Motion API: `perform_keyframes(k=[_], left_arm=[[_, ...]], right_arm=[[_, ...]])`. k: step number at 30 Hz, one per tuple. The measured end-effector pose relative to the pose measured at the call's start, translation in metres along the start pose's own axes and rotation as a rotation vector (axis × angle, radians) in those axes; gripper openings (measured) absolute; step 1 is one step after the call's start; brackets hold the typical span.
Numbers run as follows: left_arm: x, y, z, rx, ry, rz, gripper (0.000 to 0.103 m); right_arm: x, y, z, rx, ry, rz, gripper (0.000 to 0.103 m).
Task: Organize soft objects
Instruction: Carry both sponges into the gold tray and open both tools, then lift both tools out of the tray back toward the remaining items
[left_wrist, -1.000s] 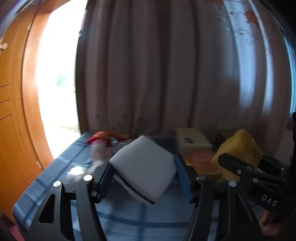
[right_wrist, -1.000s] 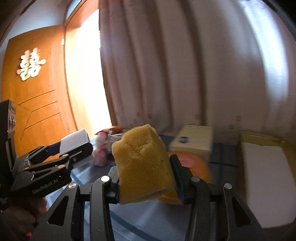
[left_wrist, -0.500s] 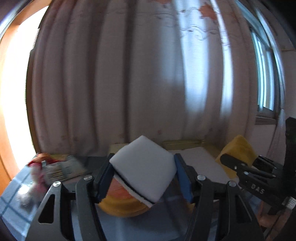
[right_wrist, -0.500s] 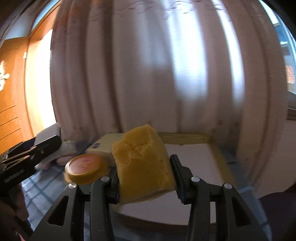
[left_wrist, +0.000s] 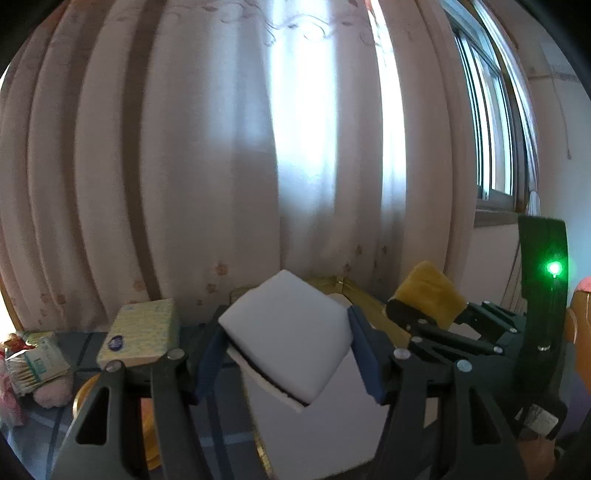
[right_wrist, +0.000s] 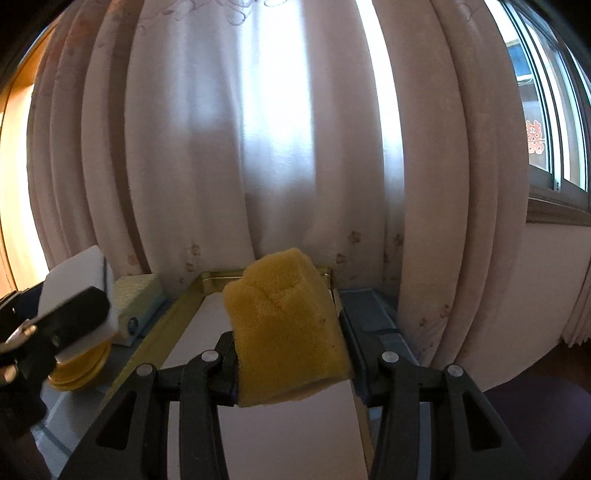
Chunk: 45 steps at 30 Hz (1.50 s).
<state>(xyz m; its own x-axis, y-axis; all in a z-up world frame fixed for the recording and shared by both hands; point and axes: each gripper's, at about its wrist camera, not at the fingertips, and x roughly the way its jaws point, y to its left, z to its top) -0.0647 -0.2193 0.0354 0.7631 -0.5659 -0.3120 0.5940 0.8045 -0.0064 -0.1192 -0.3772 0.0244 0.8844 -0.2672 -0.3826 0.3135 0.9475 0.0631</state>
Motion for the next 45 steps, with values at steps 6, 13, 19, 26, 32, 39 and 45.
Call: perform_keyframes(k=[6, 13, 19, 26, 32, 39, 45], left_arm=[[0.022, -0.01, -0.004, 0.024, 0.032, 0.023, 0.063], [0.036, -0.009, -0.01, 0.026, 0.058, 0.073, 0.067], [0.034, 0.005, -0.01, -0.047, 0.042, 0.085, 0.096], [0.021, 0.008, -0.01, -0.062, -0.019, 0.097, 0.103], [-0.007, 0.024, -0.013, -0.089, -0.136, 0.162, 0.103], [-0.033, 0.075, -0.021, -0.27, -0.229, 0.338, 0.103], [-0.027, 0.098, -0.028, -0.367, -0.151, 0.366, 0.103]], right_arm=[[0.016, -0.005, 0.002, 0.029, 0.01, 0.018, 0.047], [0.028, -0.013, -0.001, 0.059, 0.043, 0.041, 0.049], [0.027, -0.021, -0.001, 0.101, 0.032, 0.033, 0.073], [-0.001, -0.022, -0.003, 0.119, -0.111, -0.005, 0.082], [-0.024, -0.012, 0.0, 0.057, -0.238, -0.101, 0.088], [-0.049, -0.005, -0.002, 0.019, -0.398, -0.214, 0.096], [-0.053, -0.001, -0.002, -0.005, -0.437, -0.246, 0.097]])
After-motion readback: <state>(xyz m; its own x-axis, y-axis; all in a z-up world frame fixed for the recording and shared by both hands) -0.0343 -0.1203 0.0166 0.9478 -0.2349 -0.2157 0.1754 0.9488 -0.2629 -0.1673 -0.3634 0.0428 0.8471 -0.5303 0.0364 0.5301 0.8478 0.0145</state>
